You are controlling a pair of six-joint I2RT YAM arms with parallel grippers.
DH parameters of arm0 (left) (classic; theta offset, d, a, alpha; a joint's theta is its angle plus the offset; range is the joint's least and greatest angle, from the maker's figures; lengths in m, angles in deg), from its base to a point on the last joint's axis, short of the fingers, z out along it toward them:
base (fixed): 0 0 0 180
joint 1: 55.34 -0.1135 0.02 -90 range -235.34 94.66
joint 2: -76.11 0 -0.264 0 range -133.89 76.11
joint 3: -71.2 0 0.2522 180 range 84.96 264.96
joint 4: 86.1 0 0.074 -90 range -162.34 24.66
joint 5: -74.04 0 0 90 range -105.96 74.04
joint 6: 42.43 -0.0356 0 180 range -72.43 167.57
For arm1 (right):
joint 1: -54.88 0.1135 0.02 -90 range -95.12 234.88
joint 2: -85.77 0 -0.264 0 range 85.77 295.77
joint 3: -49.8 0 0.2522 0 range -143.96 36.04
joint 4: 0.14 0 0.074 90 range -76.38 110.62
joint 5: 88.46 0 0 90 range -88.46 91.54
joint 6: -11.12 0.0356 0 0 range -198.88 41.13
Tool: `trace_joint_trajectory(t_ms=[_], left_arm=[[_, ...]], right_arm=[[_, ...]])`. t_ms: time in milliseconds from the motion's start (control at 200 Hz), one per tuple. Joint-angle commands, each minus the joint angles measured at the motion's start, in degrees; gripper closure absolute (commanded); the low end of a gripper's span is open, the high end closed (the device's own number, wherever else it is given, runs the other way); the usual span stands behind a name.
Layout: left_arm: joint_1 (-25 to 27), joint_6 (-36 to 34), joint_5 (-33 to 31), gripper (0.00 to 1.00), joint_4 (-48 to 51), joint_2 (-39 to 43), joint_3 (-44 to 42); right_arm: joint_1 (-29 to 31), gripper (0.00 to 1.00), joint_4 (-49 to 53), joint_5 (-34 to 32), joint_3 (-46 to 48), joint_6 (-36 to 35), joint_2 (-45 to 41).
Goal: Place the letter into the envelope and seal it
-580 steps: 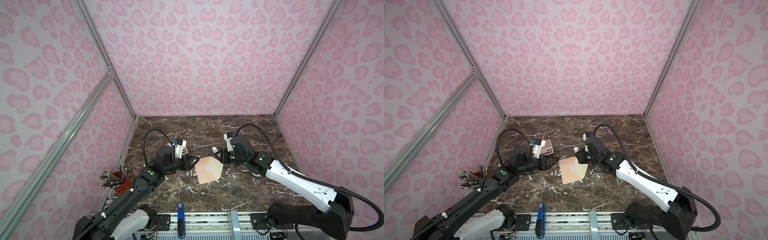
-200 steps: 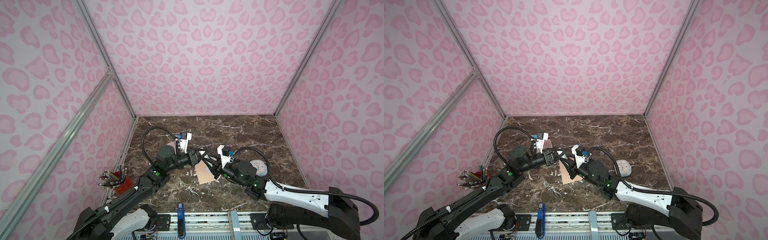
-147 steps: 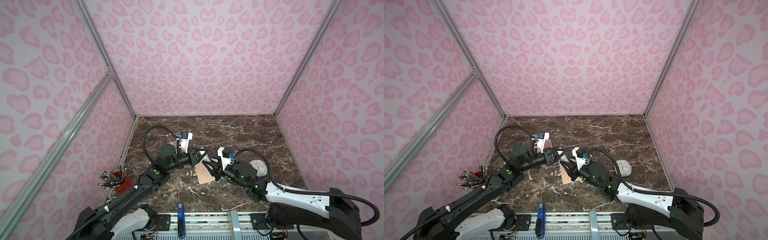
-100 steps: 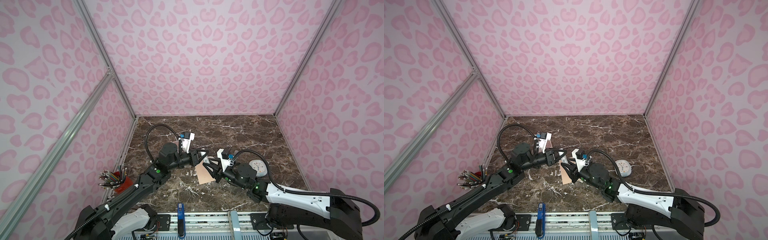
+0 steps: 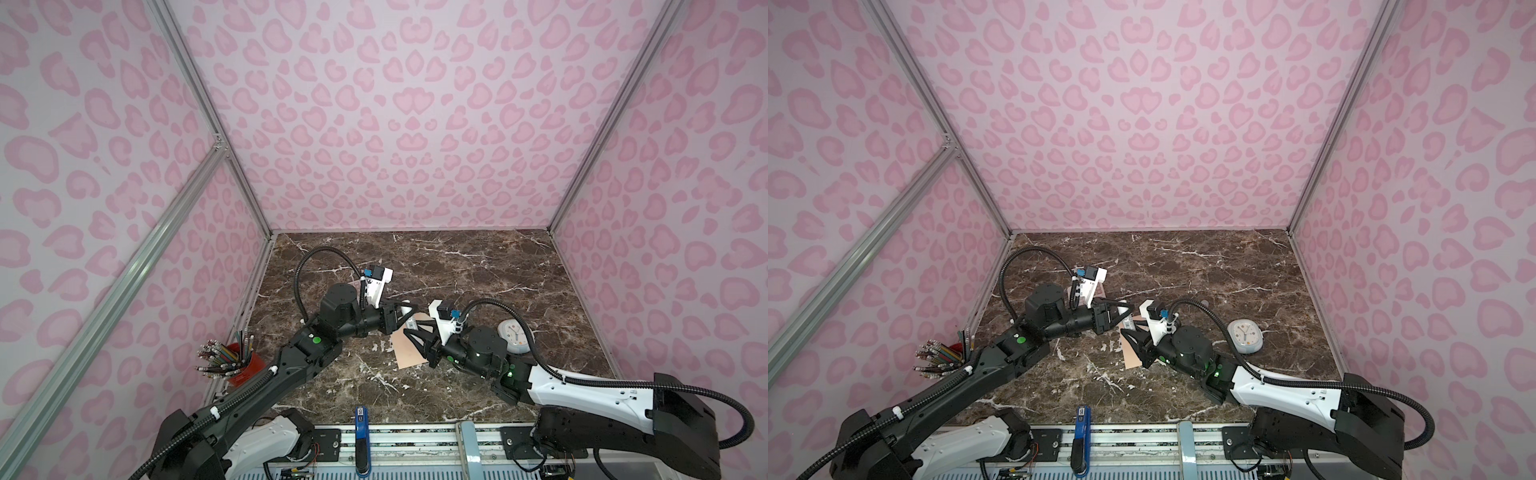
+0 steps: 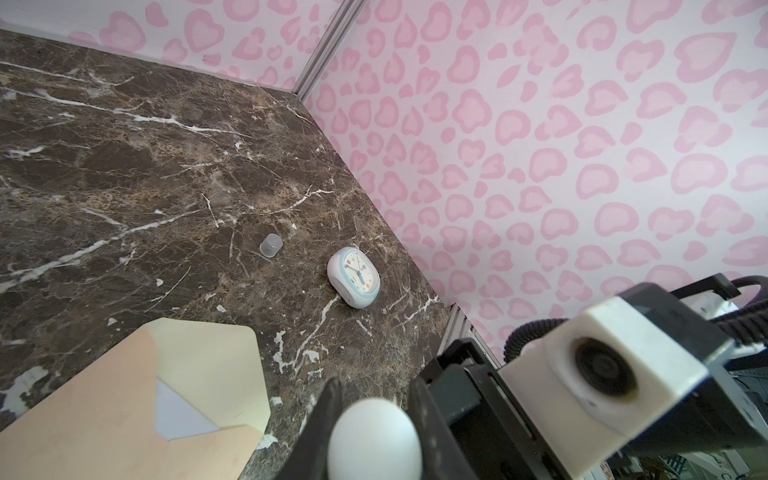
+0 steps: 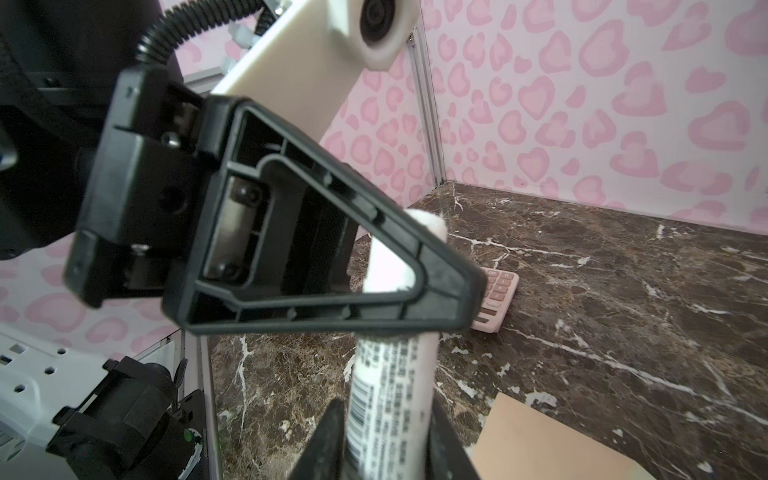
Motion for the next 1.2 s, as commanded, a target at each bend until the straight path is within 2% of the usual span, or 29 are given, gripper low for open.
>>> trace_joint_trajectory(t_ms=[0,90,205,225,260,355,425,470,765,805,830,910,1080,1195], left_arm=[[0.1,0.2,1.8,0.9,-3.3,0.2,0.6],[0.1,0.6,1.9,0.81,-4.3,0.2,0.0],[0.3,1.6,2.0,0.65,-6.4,0.1,-1.2],[0.3,1.7,1.9,0.58,-6.8,0.1,-1.4],[0.4,1.9,1.9,0.52,-7.3,0.1,-1.7],[0.6,2.4,1.4,0.43,-8.9,0.2,-2.6],[0.8,3.1,1.4,0.42,-10.5,0.1,-3.3],[0.9,3.4,1.5,0.42,-11.4,-0.1,-3.6],[1.3,4.2,1.3,0.62,-14.5,0.0,-4.2],[1.3,4.2,1.3,0.62,-14.7,0.1,-4.3],[1.3,4.2,1.2,0.68,-14.8,0.1,-4.3],[1.3,4.2,1.1,0.74,-14.9,0.2,-4.2],[1.3,3.3,-0.2,0.82,-13.6,0.1,-3.9],[0.7,-0.9,-5.2,0.88,-5.0,1.5,-1.8]], right_arm=[[0.2,0.77,0.2,1.2,-0.5,0.2,0.2],[0.2,0.8,-0.8,0.2,-0.4,1.3,-0.3],[0.2,0.82,-2.6,-0.2,-0.3,2.7,-0.9],[0.2,0.82,-3.0,-0.4,-0.3,3.0,-1.1],[0.1,0.82,-3.4,-0.8,-0.4,3.5,-1.3],[0.0,0.82,-4.7,-0.9,-0.6,4.2,-2.0],[-0.2,0.82,-5.1,-0.9,-1.1,4.6,-2.3],[-0.3,0.82,-5.1,-1.0,-1.3,4.6,-2.4],[-1.3,0.82,-5.3,-0.9,-1.1,5.4,-2.2],[-1.4,0.82,-5.5,-0.9,-0.8,5.6,-2.3],[-1.5,0.82,-5.5,-0.9,-0.8,5.7,-2.2],[-1.7,0.81,-5.6,-0.9,-0.7,6.0,-2.2],[-1.8,0.62,-3.2,-1.0,-1.0,5.4,-2.4],[-2.3,0.53,3.4,-3.0,-0.9,4.1,-3.7]])
